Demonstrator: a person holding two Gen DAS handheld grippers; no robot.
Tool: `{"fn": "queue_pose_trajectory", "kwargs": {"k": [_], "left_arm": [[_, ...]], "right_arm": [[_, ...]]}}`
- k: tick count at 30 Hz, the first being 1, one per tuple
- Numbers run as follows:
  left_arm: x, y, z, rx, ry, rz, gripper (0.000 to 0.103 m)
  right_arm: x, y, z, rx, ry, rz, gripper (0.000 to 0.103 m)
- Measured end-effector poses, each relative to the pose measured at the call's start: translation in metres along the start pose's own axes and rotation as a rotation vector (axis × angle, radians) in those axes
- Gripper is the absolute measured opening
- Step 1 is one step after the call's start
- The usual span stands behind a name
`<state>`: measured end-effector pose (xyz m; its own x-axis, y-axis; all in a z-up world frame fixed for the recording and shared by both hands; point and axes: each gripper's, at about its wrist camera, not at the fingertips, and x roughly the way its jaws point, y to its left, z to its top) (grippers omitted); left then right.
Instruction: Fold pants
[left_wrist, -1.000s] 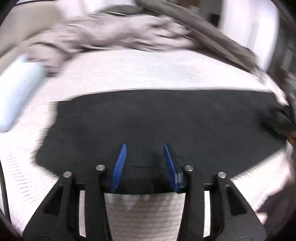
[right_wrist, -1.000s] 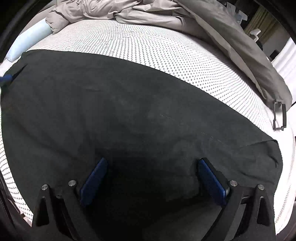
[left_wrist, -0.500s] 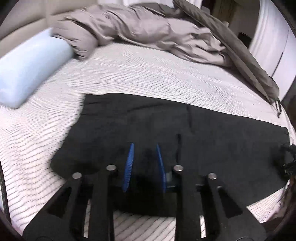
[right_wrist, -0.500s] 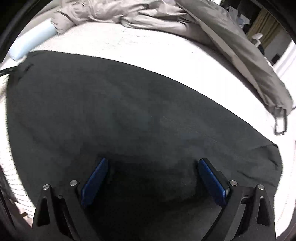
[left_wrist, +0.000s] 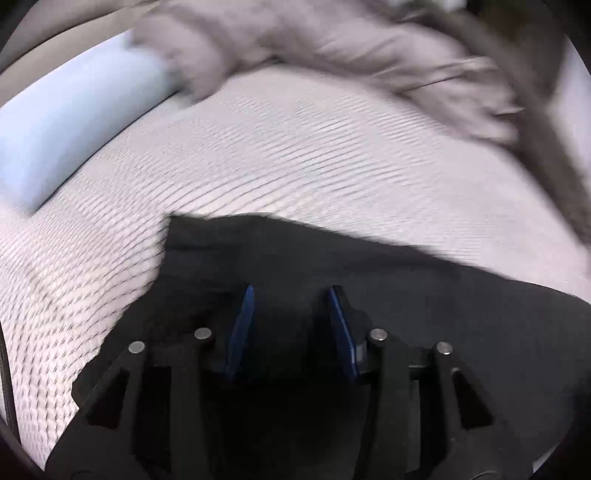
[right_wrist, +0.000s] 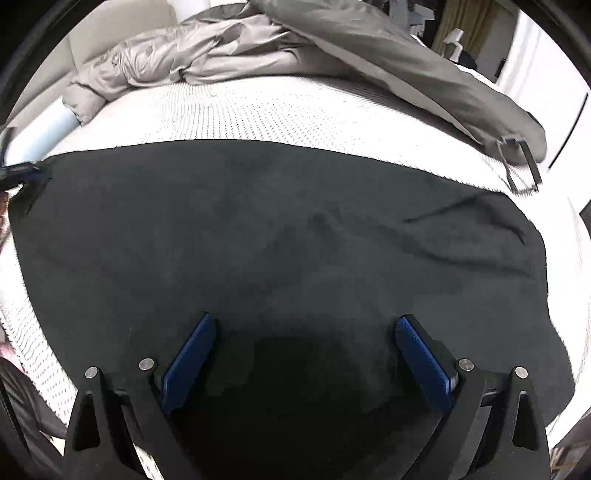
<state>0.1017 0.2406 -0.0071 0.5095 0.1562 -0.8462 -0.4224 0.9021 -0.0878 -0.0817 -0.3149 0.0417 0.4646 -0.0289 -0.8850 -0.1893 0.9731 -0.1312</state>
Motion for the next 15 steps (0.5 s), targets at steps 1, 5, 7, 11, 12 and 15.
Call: {"fn": "queue_pose_trajectory", "kwargs": {"k": [1, 5, 7, 11, 12, 15], "left_arm": [[0.001, 0.001, -0.001, -0.030, -0.002, 0.005, 0.030], [-0.046, -0.027, -0.015, 0.002, -0.086, 0.002, 0.031], [-0.069, -0.049, -0.032, 0.030, -0.115, -0.097, 0.046], [-0.109, -0.128, -0.094, 0.172, -0.144, -0.194, 0.079], [-0.116, -0.158, -0.114, 0.232, -0.134, -0.216, 0.079], [-0.114, -0.221, -0.165, 0.399, -0.073, -0.309, 0.080]], "right_arm": [[-0.001, -0.002, -0.004, -0.003, 0.001, -0.011, 0.099], [-0.010, -0.017, -0.013, 0.052, -0.017, 0.002, 0.099], [-0.009, -0.018, -0.006, 0.076, -0.027, 0.037, 0.099], [-0.010, 0.005, -0.001, 0.057, -0.044, 0.116, 0.099], [-0.010, 0.013, 0.000, 0.032, -0.045, 0.124, 0.099], [-0.005, 0.035, -0.002, -0.057, -0.042, 0.096, 0.099]]}}
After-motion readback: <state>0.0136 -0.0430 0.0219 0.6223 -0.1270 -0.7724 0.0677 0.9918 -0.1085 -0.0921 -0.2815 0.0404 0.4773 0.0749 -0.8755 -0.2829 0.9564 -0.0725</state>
